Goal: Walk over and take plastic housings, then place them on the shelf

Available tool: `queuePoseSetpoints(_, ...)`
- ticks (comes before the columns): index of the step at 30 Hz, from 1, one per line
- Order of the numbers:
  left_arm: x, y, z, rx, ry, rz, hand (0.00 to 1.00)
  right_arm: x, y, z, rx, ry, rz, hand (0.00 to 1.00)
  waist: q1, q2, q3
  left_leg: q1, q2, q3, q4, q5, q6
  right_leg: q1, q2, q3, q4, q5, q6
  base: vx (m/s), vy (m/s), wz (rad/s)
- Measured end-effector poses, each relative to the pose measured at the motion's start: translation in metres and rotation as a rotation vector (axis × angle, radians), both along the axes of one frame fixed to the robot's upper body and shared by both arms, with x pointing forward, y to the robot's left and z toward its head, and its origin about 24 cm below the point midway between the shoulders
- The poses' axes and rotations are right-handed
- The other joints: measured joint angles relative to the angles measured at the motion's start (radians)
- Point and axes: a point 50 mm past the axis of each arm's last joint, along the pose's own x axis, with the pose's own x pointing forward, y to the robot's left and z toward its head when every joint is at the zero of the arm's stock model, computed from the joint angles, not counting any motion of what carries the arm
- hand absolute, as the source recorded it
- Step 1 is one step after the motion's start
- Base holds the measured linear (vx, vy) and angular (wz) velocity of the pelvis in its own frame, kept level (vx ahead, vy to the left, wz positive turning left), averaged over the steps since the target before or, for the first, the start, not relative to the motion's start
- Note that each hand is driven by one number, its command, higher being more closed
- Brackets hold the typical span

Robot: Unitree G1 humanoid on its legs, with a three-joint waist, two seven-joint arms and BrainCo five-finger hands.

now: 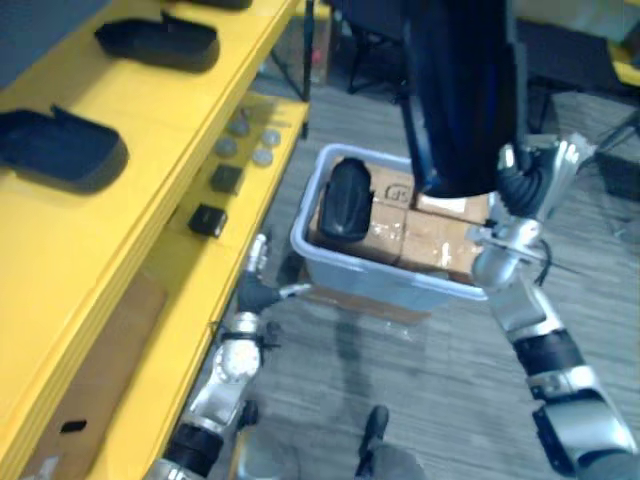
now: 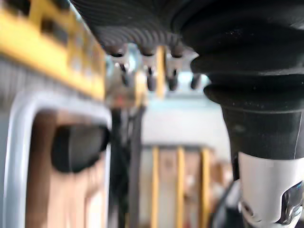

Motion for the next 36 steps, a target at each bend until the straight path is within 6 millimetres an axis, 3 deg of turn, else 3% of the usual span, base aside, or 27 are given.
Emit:
queuePoseSetpoints(4,0.002,-0.022,-0.005,-0.092,0.103,-0.122,0.0,-0.003,0.015,-0.012,0.003,0.047,0.092,1.0,-0.022,0.013,-0.036,0.034,0.001,0.009,-0.027,0.007,-0.001,0.028,0.003,0.001,-0.022,0.004,0.005,0.01,0.004,-0.05)
queuePoseSetpoints(8,0.008,-0.032,-0.007,-0.066,0.151,-0.156,0.0,-0.003,0.038,-0.022,-0.04,0.097,0.181,1.0,-0.034,0.013,-0.057,0.054,0.001,0.02,-0.038,0.01,-0.002,0.039,0.003,0.008,-0.03,0.009,0.007,0.01,0.011,-0.06)
queuePoseSetpoints(15,0.02,-0.034,-0.024,-0.069,0.28,-0.081,0.0,-0.008,0.072,-0.033,-0.06,0.124,0.341,1.0,-0.044,0.011,-0.062,0.089,0.0,0.034,-0.056,0.016,-0.002,0.056,0.003,0.021,-0.03,0.01,0.008,-0.01,0.015,-0.04)
queuePoseSetpoints(21,0.038,-0.021,-0.025,-0.082,0.303,0.04,0.0,-0.013,0.078,-0.041,-0.039,0.139,0.375,1.0,-0.046,0.012,-0.064,0.094,-0.001,0.037,-0.057,0.018,-0.003,0.057,0.002,0.023,-0.031,0.01,0.008,0.0,0.003,-0.01)
queuePoseSetpoints(26,0.046,-0.021,-0.016,-0.132,0.286,0.031,0.0,-0.015,0.084,-0.046,-0.044,0.167,0.404,1.0,-0.049,0.011,-0.065,0.103,-0.001,0.041,-0.073,0.025,-0.003,0.057,0.002,0.025,-0.031,0.011,0.009,0.0,0.0,0.0)
queuePoseSetpoints(31,0.048,-0.021,-0.019,-0.411,0.366,-0.072,0.0,-0.021,0.089,-0.054,-0.03,0.177,0.444,1.0,-0.053,0.006,-0.089,0.105,-0.003,0.041,-0.077,0.025,-0.003,0.057,0.001,0.025,-0.032,0.011,0.009,0.0,0.0,0.0)
queuePoseSetpoints(36,0.046,-0.026,-0.017,-0.548,0.375,-0.2,0.0,-0.023,0.092,-0.053,-0.039,0.151,0.47,1.0,-0.057,0.003,-0.097,0.111,-0.003,0.042,-0.078,0.027,-0.002,0.061,0.0,0.026,-0.032,0.011,0.01,0.0,0.0,0.0)
